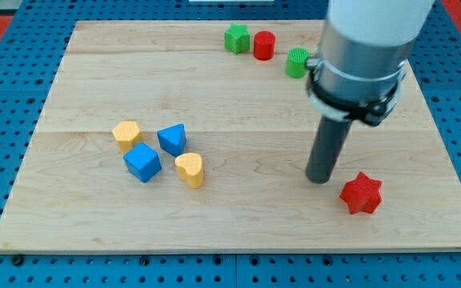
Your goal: Slide the yellow heart towards the center right
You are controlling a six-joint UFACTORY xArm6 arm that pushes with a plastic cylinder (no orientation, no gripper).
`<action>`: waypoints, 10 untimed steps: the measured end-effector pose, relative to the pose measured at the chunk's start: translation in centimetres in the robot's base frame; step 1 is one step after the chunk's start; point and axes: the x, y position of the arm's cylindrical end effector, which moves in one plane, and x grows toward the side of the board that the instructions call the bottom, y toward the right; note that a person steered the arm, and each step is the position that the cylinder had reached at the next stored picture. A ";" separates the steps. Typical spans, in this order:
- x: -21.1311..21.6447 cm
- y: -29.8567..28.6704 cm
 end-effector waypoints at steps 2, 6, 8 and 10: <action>1.3 0.6; 7.4 -10.8; 1.8 -14.5; -1.8 -17.7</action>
